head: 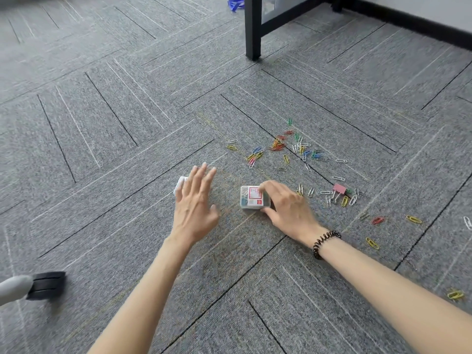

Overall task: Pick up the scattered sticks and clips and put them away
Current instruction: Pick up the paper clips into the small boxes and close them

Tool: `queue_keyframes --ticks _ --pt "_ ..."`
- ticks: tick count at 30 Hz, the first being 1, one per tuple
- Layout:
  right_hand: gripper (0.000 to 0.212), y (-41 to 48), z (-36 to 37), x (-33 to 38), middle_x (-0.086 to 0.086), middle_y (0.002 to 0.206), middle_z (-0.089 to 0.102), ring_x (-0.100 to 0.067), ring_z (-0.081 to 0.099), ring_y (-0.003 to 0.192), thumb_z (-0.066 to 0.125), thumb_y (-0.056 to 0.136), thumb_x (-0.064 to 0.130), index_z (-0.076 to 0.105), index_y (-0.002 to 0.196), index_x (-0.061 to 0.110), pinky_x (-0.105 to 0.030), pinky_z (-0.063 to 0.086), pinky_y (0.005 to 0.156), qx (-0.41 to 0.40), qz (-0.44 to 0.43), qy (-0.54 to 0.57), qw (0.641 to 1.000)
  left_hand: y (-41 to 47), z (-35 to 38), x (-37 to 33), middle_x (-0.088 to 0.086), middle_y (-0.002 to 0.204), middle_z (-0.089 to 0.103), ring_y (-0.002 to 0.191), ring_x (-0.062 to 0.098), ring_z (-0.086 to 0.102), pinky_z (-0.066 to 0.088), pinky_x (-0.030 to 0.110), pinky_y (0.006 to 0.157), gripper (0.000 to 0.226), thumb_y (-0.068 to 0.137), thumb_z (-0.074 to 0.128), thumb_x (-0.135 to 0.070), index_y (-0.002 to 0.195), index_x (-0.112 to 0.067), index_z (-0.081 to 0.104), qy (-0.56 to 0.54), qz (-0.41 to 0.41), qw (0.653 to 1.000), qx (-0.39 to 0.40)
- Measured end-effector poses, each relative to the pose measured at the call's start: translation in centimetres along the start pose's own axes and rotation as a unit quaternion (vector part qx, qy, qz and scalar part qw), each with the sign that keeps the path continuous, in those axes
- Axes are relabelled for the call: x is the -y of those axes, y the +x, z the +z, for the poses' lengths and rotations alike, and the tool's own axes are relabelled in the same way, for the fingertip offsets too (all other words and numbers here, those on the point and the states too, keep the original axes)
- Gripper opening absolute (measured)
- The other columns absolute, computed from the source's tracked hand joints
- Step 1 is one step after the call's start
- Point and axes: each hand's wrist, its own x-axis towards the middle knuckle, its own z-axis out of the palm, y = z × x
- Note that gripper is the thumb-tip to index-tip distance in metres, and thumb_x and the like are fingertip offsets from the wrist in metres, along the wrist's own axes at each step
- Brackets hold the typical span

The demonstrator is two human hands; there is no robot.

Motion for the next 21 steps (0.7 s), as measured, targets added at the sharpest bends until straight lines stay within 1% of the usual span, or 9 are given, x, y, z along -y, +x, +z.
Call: queue_keyframes --ticks 3,5,6,8,11,13,16,18,21 --pt "0.05 0.9 0.5 0.5 0.0 0.119 0.058 -0.01 0.059 0.099 0.073 0.077 0.011 0.051 0.122 0.012 -0.016 0.045 0.083 0.003 -0.008 0.006 1.0 0.9 -0.4 1.8 -0.003 0.16 -0.009 0.146 0.017 -0.016 -0.009 0.045 0.118 0.095 0.073 0.059 -0.018 0.153 -0.023 0.007 0.019 -0.062 0.997 0.041" --pt "0.05 1.3 0.7 0.9 -0.001 0.12 0.058 -0.01 0.059 0.097 0.073 0.077 0.011 0.051 0.122 0.012 -0.014 0.043 0.079 0.005 -0.014 0.009 1.0 1.1 -0.3 2.6 -0.003 0.16 -0.008 0.146 0.018 -0.016 -0.012 0.043 0.117 0.091 0.076 0.056 -0.015 0.153 -0.022 0.008 0.009 -0.097 0.993 0.063" --pt "0.05 1.6 0.8 1.1 -0.001 0.12 0.057 -0.01 0.059 0.098 0.073 0.078 0.012 0.051 0.123 0.012 -0.014 0.043 0.08 0.005 -0.018 0.012 1.0 1.1 -0.3 2.9 -0.002 0.16 -0.002 0.147 0.02 -0.01 -0.009 0.043 0.118 0.087 0.078 0.054 -0.013 0.152 -0.021 0.011 0.005 -0.107 0.992 0.07" --pt "0.05 2.4 0.9 1.6 -0.001 0.122 0.057 -0.01 0.059 0.1 0.072 0.079 0.013 0.051 0.124 0.011 -0.017 0.047 0.085 0.007 -0.027 0.016 0.999 1.1 -0.3 3.1 0.003 0.158 0.016 0.146 0.025 0.013 0.011 0.046 0.119 0.077 0.08 0.052 -0.011 0.15 -0.016 0.021 -0.014 -0.112 0.991 0.074" --pt "0.056 3.4 1.2 2.4 -0.001 0.131 0.052 -0.012 0.054 0.113 0.072 0.079 0.022 0.048 0.129 0.012 -0.02 0.037 0.098 0.011 -0.05 0.003 0.999 0.9 -0.5 3.4 0.007 0.137 0.043 0.122 0.023 0.042 0.037 0.042 0.105 0.066 0.079 0.057 -0.011 0.141 -0.013 0.036 -0.027 -0.092 0.994 0.045" --pt "0.062 3.9 1.2 3.1 -0.001 0.137 0.047 -0.013 0.048 0.123 0.073 0.078 0.028 0.046 0.131 0.012 -0.026 0.031 0.106 0.0 -0.062 0.003 0.998 0.6 -1.0 3.5 0.003 0.125 0.049 0.108 0.018 0.047 0.041 0.034 0.095 0.061 0.08 0.063 -0.013 0.136 -0.016 0.041 -0.037 -0.084 0.996 0.013" --pt "0.065 4.2 0.7 4.3 0.002 0.141 0.043 -0.01 0.042 0.129 0.072 0.079 0.026 0.043 0.135 0.015 -0.03 0.027 0.11 -0.015 -0.083 0.042 0.996 0.1 -2.2 2.5 -0.001 0.121 0.051 0.102 0.01 0.052 0.04 0.025 0.085 0.061 0.081 0.072 -0.026 0.134 -0.017 0.042 -0.101 -0.075 0.992 -0.009" --pt "0.067 4.2 0.2 5.0 0.004 0.144 0.041 -0.009 0.04 0.131 0.071 0.079 0.023 0.041 0.138 0.016 -0.032 0.023 0.11 -0.02 -0.106 0.065 0.992 -0.3 -2.9 1.2 -0.001 0.123 0.053 0.103 0.007 0.052 0.042 0.025 0.087 0.068 0.079 0.074 -0.026 0.136 -0.016 0.039 -0.153 -0.051 0.987 -0.003" --pt "0.062 3.9 -0.5 5.3 0.003 0.14 0.047 -0.009 0.045 0.127 0.069 0.081 0.023 0.044 0.137 0.016 -0.032 0.029 0.11 -0.018 -0.135 0.063 0.989 -1.0 -3.3 -0.6 -0.004 0.12 0.056 0.102 0.007 0.057 0.048 0.028 0.09 0.073 0.078 0.076 -0.023 0.136 -0.022 0.032 -0.236 -0.03 0.971 0.023"
